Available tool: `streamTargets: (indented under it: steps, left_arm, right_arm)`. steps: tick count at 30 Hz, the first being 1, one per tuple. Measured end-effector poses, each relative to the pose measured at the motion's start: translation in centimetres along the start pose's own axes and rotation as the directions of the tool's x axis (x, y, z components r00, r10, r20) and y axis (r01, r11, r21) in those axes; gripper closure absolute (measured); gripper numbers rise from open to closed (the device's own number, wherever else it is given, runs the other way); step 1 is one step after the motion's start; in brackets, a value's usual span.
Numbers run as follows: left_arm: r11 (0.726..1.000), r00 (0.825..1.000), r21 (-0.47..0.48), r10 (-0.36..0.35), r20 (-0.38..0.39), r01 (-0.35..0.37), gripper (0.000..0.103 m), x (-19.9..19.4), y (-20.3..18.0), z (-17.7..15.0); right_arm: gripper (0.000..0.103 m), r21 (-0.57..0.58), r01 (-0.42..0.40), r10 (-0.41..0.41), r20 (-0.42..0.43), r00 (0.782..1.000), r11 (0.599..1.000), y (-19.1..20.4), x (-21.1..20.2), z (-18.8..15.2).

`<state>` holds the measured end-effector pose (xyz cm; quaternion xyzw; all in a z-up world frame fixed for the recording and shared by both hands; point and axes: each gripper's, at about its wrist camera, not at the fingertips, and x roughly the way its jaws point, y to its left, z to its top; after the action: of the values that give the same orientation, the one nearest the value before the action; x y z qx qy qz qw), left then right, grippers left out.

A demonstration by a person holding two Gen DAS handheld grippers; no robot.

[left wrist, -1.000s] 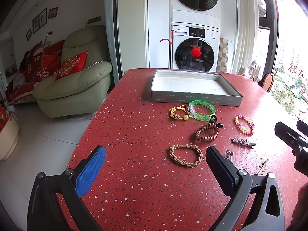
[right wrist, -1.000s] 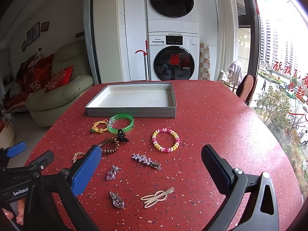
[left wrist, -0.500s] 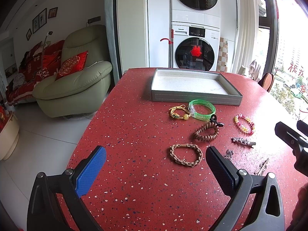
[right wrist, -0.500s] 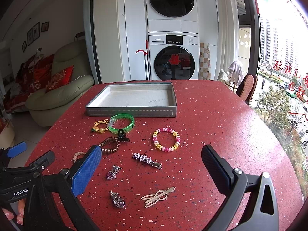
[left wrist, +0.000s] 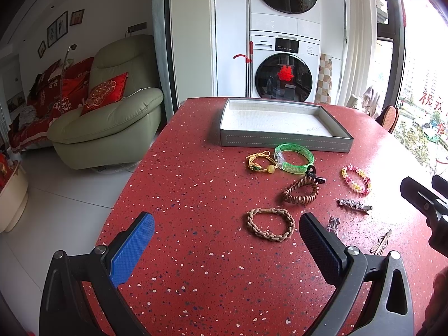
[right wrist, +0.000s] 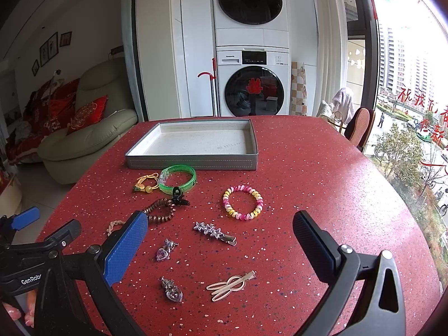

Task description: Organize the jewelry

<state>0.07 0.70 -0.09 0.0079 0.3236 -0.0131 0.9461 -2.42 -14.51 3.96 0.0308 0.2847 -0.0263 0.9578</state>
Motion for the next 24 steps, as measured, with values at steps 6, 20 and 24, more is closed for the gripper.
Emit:
streamTargets:
  steps: [6, 20, 24]
  left_arm:
    - [1.000, 1.000, -0.001, 0.000, -0.002, 0.000, 0.000, 0.00, 0.01, 0.03]
    - [1.000, 1.000, -0.003, -0.001, -0.008, 0.001, 0.000, -0.04, 0.02, 0.11]
    - [1.000, 1.000, -0.003, -0.002, -0.012, 0.002, 0.000, -0.04, -0.04, 0.08]
  right_arm:
    - [0.000, 0.000, -0.001, 0.001, 0.000, 1.000, 1.000, 0.01, -0.03, 0.00]
    - [0.000, 0.003, -0.005, 0.005, -0.002, 1.000, 1.000, 0.24, -0.12, -0.06]
    - [0.000, 0.002, -0.005, 0.005, -0.002, 1.000, 1.000, 0.21, -0.10, -0.07]
